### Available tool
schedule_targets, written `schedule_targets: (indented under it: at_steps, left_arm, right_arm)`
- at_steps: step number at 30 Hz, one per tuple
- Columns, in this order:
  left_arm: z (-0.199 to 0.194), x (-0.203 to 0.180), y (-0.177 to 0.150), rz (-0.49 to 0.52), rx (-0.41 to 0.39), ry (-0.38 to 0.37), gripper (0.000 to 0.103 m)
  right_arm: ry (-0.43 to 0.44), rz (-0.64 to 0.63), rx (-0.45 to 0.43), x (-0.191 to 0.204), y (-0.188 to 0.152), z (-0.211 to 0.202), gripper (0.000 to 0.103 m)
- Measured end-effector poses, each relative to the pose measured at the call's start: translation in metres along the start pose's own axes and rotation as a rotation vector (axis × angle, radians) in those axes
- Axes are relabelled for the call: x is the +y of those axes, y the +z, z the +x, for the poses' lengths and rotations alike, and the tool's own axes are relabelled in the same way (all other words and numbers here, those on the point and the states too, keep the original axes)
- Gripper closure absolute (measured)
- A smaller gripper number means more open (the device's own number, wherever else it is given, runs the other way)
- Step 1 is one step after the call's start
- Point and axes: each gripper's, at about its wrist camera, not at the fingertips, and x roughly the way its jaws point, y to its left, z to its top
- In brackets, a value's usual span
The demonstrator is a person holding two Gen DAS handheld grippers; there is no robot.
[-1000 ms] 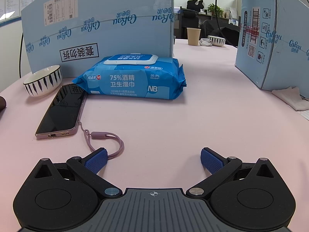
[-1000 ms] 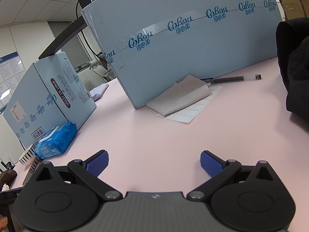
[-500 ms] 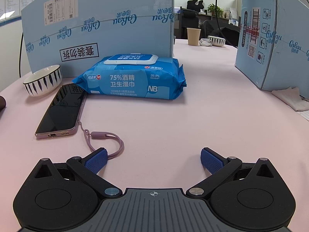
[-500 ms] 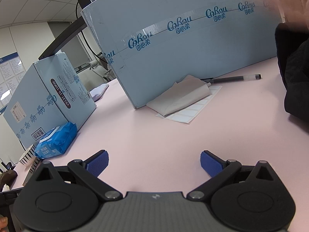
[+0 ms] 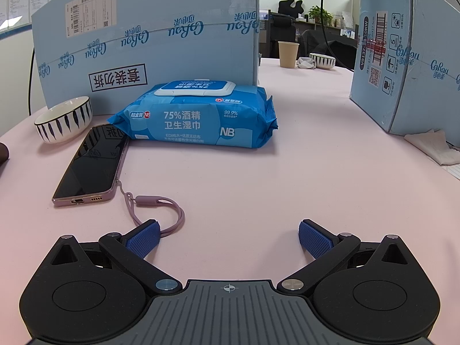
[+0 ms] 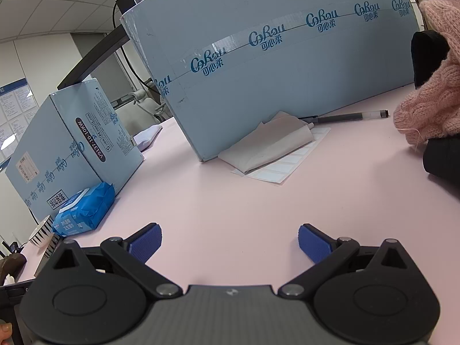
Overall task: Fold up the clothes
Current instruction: 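Move both grippers toward the pink knitted sweater held up beside the desk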
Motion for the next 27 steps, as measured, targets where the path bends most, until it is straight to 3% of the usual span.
schedule_targets:
  at_steps: [15,27]
  left_arm:
    - [0.000,0.000,0.000,0.003,0.002,0.003,0.000]
    - [0.001,0.006,0.000,0.014,0.006,0.011,0.000]
  right_arm:
    - [0.006,0.009,-0.004,-0.002,0.000,0.000,0.000]
    - [0.001,0.104,-0.066,-0.014,-0.002,-0.013,0.000]
